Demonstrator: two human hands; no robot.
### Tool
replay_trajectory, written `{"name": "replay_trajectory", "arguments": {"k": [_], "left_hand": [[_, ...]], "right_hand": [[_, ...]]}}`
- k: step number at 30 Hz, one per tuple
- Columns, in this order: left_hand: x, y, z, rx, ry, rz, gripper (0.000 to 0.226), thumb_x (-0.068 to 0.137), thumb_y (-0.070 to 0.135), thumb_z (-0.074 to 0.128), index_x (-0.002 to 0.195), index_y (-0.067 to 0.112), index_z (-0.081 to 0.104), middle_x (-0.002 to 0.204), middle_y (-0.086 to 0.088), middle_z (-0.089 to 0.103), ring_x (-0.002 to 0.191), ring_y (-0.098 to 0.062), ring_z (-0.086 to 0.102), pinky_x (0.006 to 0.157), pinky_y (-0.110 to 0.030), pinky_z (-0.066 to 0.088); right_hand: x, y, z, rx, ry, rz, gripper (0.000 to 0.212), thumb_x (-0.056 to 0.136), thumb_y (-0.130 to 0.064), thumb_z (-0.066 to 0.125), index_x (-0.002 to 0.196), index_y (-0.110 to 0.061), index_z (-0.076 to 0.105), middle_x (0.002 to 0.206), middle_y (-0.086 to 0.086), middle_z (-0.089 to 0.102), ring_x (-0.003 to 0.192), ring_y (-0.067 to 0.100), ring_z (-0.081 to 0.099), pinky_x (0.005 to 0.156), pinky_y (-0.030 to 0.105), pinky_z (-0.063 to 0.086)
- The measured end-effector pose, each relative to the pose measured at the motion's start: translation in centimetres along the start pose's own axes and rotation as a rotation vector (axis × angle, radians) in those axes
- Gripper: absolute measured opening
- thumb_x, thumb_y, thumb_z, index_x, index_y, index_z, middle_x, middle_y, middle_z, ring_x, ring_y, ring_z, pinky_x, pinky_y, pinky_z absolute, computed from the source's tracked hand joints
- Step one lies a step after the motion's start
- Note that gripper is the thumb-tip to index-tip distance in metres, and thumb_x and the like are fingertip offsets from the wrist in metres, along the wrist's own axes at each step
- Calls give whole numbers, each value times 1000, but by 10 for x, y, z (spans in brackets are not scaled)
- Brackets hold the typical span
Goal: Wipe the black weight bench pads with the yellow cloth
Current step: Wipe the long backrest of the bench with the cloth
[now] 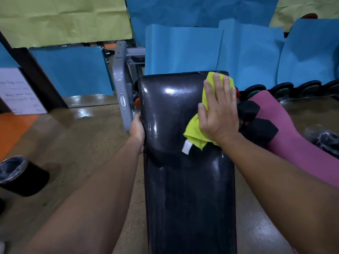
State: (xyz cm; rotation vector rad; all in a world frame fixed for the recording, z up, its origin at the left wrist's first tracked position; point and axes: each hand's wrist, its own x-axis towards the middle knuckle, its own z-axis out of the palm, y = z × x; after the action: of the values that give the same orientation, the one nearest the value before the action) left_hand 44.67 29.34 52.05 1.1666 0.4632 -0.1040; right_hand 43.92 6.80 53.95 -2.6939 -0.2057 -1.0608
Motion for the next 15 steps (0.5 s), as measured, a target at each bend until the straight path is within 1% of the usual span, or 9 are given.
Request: {"name": "replay_trajectory", "arguments": {"k": [2, 5, 6, 7, 9, 11, 12, 13, 15], "left_hand": [[1, 0, -1, 11, 14, 3, 46, 105, 44, 44, 85, 17, 75, 73, -2, 76, 64, -18, 71, 57, -24, 57], [3, 1, -1, 1, 14, 10, 45, 104, 44, 44, 86, 17, 76, 75, -3, 76, 66, -20, 70, 58, -26, 57], [5, 0, -2, 0, 14, 11, 44, 104, 44, 45, 86, 17, 76, 76, -3, 75, 67, -21, 70, 58, -26, 57], [5, -1, -3, 2, 23, 11, 43, 102, 44, 46, 88, 17, 76, 79, -4, 75, 70, -22, 70, 61, -28, 57], [7, -3, -5, 6, 35, 6, 40, 100, 46, 49, 92, 18, 76, 82, -4, 75, 72, -23, 70, 63, -30, 57], [8, -2, -5, -9, 16, -7, 39, 101, 46, 50, 91, 18, 76, 80, -3, 75, 70, -22, 70, 59, -27, 57], [8, -3, -5, -16, 9, -11, 40, 102, 45, 48, 90, 18, 75, 78, -3, 76, 69, -22, 70, 56, -24, 56], [7, -3, -5, -10, 3, -10, 42, 103, 45, 46, 91, 17, 75, 77, -3, 76, 69, -21, 70, 54, -23, 56], [6, -3, -4, 9, -10, -5, 45, 106, 44, 42, 92, 16, 75, 76, -3, 78, 69, -20, 73, 56, -22, 57]], "right_hand": [[-6, -14, 2, -7, -2, -31, 67, 98, -40, 40, 158, -11, 36, 170, 15, 20, 158, 37, 13, 128, 58, 9], [-26, -6, 0, -33, -41, -231, 65, 98, -37, 42, 158, -12, 39, 169, 14, 23, 158, 35, 17, 127, 59, 12], [-29, 3, -2, -37, -46, -271, 63, 98, -35, 42, 157, -13, 40, 169, 13, 25, 158, 35, 18, 128, 58, 14], [-28, 11, -4, -39, -42, -272, 63, 98, -34, 41, 157, -13, 40, 169, 13, 25, 158, 34, 18, 128, 57, 14], [-18, 14, -4, -26, -19, -161, 63, 99, -35, 39, 158, -14, 38, 169, 13, 23, 158, 34, 16, 128, 57, 13], [-10, -7, 1, -28, -6, -15, 65, 98, -38, 39, 158, -12, 35, 170, 14, 20, 158, 36, 13, 128, 58, 10], [-9, -22, 4, -30, 2, 9, 66, 98, -40, 39, 158, -11, 35, 170, 15, 19, 158, 37, 13, 128, 58, 8], [-13, -38, 7, -27, 2, -19, 67, 99, -41, 40, 158, -11, 36, 170, 16, 19, 158, 37, 13, 128, 59, 7], [-27, -60, 14, -26, -29, -182, 66, 99, -40, 43, 158, -11, 38, 170, 15, 22, 158, 37, 15, 127, 60, 9]]}}
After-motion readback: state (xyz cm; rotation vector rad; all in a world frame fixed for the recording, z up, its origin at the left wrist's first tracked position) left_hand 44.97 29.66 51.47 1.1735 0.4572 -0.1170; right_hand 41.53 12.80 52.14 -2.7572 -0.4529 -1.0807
